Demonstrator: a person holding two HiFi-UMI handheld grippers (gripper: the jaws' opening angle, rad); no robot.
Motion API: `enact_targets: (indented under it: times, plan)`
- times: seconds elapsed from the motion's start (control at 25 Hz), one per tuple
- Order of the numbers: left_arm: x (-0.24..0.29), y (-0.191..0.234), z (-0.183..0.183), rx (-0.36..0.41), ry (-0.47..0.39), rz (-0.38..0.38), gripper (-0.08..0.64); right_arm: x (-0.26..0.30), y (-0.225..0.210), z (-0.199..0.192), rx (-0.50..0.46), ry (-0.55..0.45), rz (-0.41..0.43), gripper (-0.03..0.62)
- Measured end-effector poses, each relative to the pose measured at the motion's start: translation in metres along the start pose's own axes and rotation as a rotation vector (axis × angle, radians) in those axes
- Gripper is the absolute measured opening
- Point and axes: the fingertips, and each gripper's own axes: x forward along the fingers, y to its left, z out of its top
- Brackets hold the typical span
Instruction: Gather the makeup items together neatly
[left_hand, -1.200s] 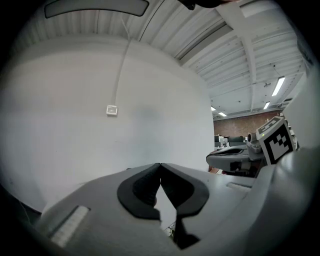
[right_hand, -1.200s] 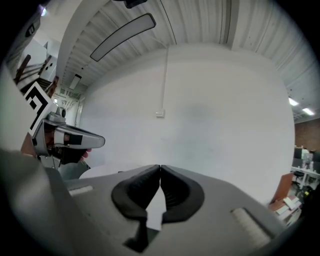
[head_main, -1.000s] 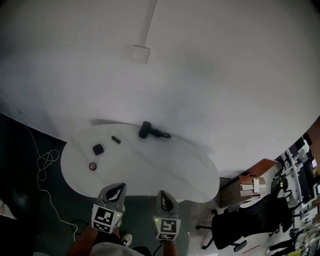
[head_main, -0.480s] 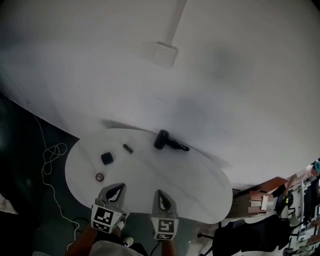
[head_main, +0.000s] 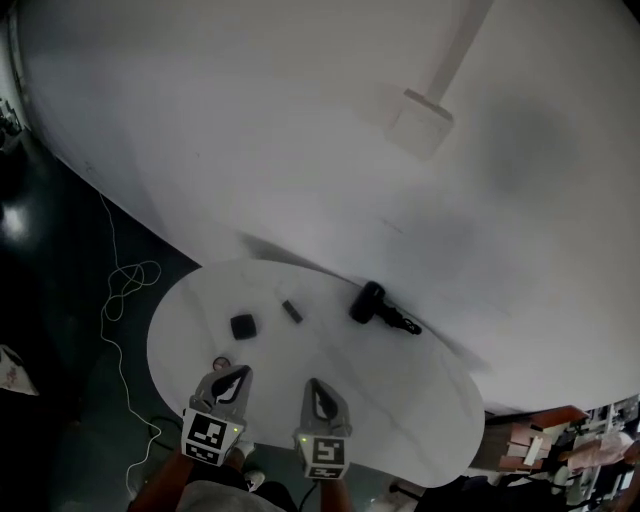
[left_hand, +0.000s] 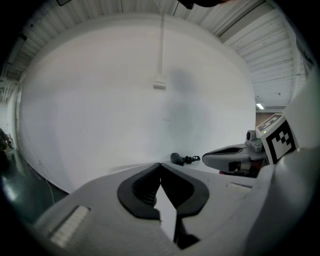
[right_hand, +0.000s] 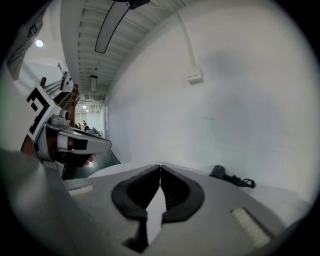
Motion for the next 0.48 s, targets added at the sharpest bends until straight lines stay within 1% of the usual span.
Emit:
enact_targets:
  times: [0.24,0.48]
  plan:
    - [-0.014,0.048,-0.03,-0.046,0.053,0.108,0.011,0.041,0.047,-0.008,-0.021,0.032,0.137,0.005]
    - [-0.034,0.079,-0.06,-0.093,0.089,0.2,0.011,0.068,0.096,-0.026,-0.053,0.073,0.276,0.005]
